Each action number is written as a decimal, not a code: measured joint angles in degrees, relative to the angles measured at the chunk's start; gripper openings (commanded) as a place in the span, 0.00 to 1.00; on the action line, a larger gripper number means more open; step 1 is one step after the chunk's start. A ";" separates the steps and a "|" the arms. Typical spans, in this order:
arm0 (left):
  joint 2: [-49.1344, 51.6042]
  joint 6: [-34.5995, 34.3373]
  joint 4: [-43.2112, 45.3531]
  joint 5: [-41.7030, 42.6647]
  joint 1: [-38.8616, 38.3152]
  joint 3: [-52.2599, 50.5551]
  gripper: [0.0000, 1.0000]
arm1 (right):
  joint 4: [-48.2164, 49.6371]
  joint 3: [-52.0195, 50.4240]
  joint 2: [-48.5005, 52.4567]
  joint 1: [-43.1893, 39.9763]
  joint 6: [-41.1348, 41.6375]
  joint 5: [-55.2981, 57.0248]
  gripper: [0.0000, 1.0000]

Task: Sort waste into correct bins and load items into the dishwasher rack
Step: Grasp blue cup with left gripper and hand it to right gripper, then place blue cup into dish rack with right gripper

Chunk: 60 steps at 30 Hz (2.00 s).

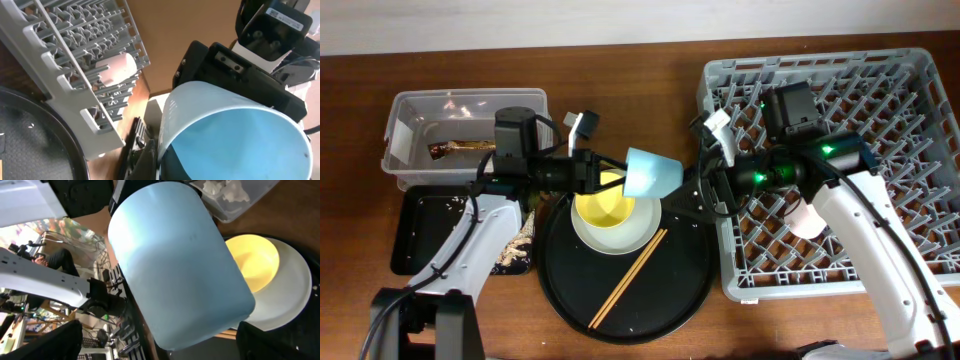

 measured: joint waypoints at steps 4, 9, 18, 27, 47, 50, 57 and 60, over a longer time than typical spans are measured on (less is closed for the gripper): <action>0.02 0.00 0.15 2.62 0.20 0.00 0.00 | 2.29 0.00 0.07 0.07 -0.04 -0.46 0.99; 0.02 0.00 0.39 6.51 -0.70 0.00 0.00 | 1.73 0.00 0.17 0.15 -0.02 1.81 0.99; 0.02 -0.02 0.42 6.88 -0.70 0.00 0.00 | 3.76 -0.02 0.22 2.51 -0.24 -2.80 0.79; 0.00 0.02 0.50 8.44 -0.66 0.00 0.08 | 4.17 -0.02 0.42 3.37 -0.26 -2.36 0.62; -15.08 27.96 -36.76 -51.93 6.12 0.26 0.32 | -23.65 21.99 3.67 -21.00 19.37 50.16 0.45; -16.44 28.35 -38.60 -57.24 6.12 0.24 0.33 | -26.23 26.27 12.35 -23.45 19.89 51.56 0.46; -16.44 28.37 -39.82 -59.32 6.12 0.24 0.33 | -22.62 28.02 24.83 -23.45 19.91 51.84 0.47; -16.44 28.39 -39.85 -59.54 6.12 0.24 0.33 | -20.83 28.02 26.12 -23.45 19.91 51.95 0.54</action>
